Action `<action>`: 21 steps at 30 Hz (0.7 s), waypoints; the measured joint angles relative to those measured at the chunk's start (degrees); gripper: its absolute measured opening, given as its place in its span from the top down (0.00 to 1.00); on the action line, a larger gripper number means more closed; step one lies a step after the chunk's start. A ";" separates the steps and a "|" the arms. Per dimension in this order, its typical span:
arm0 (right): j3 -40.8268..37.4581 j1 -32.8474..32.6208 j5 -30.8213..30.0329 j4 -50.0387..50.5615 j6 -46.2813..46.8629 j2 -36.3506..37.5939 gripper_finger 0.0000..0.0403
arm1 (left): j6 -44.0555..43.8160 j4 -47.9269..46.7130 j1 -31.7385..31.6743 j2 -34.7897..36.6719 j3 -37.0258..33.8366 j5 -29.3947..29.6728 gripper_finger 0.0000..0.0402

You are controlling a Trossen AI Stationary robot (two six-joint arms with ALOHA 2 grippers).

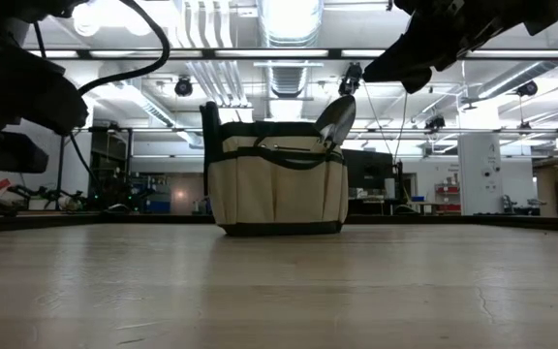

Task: Pick & Place Garden tools in Gardening bag
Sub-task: Put the brown trowel into the brown gardening bag

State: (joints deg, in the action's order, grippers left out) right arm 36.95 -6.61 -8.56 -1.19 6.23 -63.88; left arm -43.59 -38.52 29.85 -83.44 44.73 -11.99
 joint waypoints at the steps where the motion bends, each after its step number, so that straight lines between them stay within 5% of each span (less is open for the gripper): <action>1: 0.00 0.00 0.00 0.00 -0.06 0.00 0.87 | -0.67 0.02 0.00 0.00 0.00 -0.74 0.61; 21: 0.00 0.02 -0.02 0.00 -0.23 0.00 0.87 | -7.71 7.96 3.17 -0.94 -4.18 -3.56 0.62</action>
State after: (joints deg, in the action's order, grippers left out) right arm 36.95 -6.59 -8.58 -1.19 6.00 -63.88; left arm -51.30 -30.57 33.02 -84.38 40.55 -15.55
